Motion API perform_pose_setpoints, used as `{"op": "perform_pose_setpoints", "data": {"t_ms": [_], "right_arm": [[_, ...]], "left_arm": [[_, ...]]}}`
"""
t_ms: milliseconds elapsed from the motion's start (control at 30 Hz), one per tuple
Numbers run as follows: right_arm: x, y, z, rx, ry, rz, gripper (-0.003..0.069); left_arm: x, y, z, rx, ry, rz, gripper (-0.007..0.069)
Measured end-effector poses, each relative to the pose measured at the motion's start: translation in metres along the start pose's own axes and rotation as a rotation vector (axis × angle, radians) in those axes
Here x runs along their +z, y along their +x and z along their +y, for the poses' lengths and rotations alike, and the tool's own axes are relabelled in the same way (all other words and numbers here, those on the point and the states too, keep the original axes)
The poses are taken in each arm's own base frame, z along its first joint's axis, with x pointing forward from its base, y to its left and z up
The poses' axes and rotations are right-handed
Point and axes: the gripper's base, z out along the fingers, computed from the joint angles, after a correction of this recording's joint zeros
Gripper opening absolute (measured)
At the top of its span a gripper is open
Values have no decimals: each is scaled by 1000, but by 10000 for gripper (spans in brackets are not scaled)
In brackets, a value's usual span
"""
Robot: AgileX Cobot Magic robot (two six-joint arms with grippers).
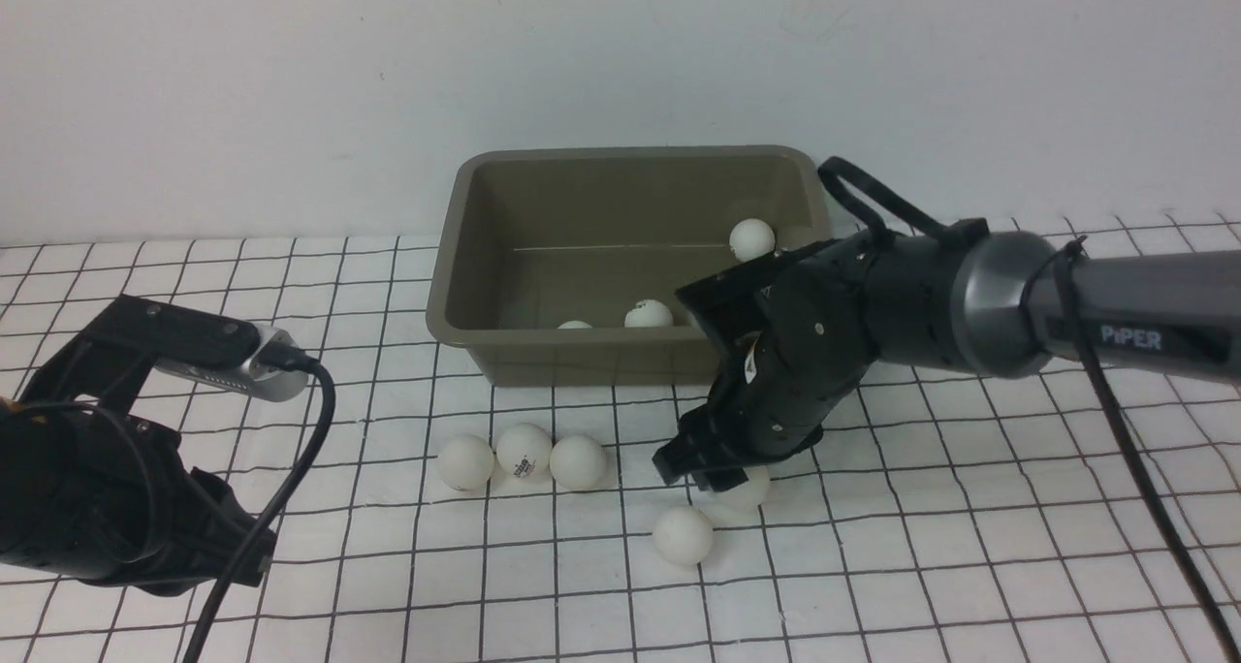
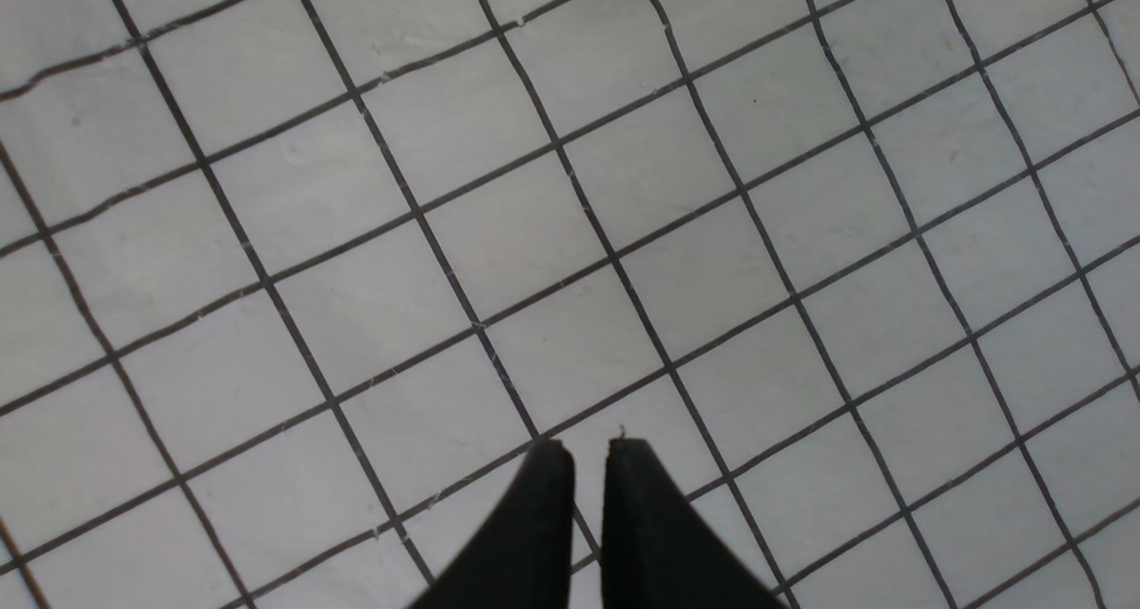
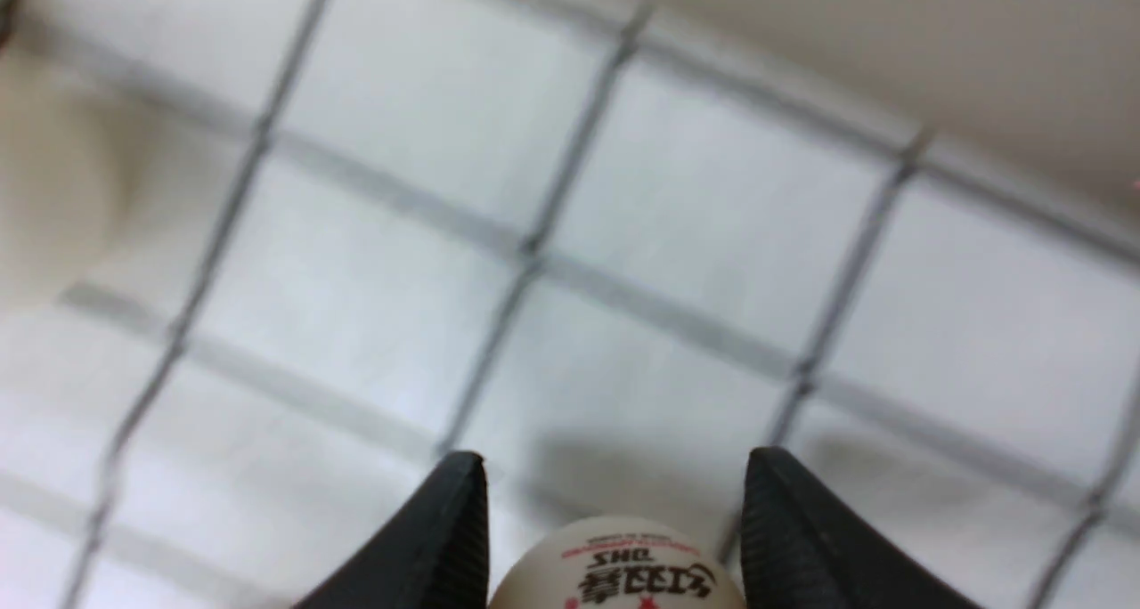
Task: Put the table tennis balls into the box on the white checkered tablecloth.
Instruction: 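Reach for and grasp a ping pong ball on the table, then release the ping pong ball into the bin and lift the gripper away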
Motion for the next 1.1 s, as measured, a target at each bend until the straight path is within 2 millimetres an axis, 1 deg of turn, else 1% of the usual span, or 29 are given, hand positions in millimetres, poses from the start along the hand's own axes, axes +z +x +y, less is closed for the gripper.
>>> {"op": "perform_pose_setpoints", "data": {"t_ms": [33,67,167,200,267,333,367,433,500,567,633,733,800,833,867,900,967,1033,1100], "right_arm": [[-1,1,4,-7,-3,5,336],[-9,2,12,-25,-10,19,336],[-25,1,20,-41,-19,13,336],[-35,0,22,-46,-22,-3,336],[-43,-1,22,-47,-24,-17,336],[-65,-4,22,-54,-23,-65,336],[-69,-5,22,-57,-21,-76,336],[-87,-8,20,-82,-1,-123,336],[-93,-11,19,-96,12,-146,336],[-103,-20,17,-133,48,-199,336],[-114,-35,14,-177,93,-282,336],[-122,-55,7,-194,129,-387,336],[-123,-69,-3,-173,148,-439,336],[-120,-75,-11,-153,156,-453,336],[-113,-82,-26,-119,172,-458,336],[-101,-87,-37,-94,184,-450,336],[-84,-93,-57,-54,199,-441,336],[-70,-98,-71,-18,200,-438,336],[-49,-103,-81,11,189,-421,336]], "left_arm": [[0,0,0,0,0,0,37],[0,0,0,0,0,0,37],[0,0,0,0,0,0,37],[0,0,0,0,0,0,37],[0,0,0,0,0,0,37],[0,0,0,0,0,0,37],[0,0,0,0,0,0,37],[0,0,0,0,0,0,37],[0,0,0,0,0,0,37],[0,0,0,0,0,0,37],[0,0,0,0,0,0,37],[0,0,0,0,0,0,37],[0,0,0,0,0,0,37],[0,0,0,0,0,0,37],[0,0,0,0,0,0,37],[0,0,0,0,0,0,37],[0,0,0,0,0,0,37],[0,0,0,0,0,0,37],[0,0,0,-1,1,-1,37]]}}
